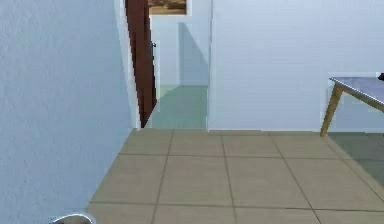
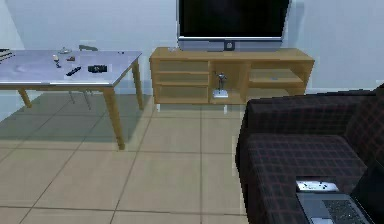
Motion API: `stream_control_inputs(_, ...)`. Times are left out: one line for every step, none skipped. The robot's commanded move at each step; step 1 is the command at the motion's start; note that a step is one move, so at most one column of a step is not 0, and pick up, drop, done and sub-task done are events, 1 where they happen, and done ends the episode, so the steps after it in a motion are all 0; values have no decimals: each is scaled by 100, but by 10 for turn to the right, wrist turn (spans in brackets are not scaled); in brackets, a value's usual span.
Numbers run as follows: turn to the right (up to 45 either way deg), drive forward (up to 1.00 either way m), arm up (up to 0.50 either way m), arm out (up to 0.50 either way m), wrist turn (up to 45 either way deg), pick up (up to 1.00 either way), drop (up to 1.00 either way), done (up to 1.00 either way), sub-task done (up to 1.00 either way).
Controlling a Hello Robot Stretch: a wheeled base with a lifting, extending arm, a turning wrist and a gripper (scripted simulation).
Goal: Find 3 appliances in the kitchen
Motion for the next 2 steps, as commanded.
stream_control_inputs(0, 5, 0, 0, 0, 0, 0, 0, 0)
stream_control_inputs(0, 90, 0, 0, 0, 0, 0, 0, 0)
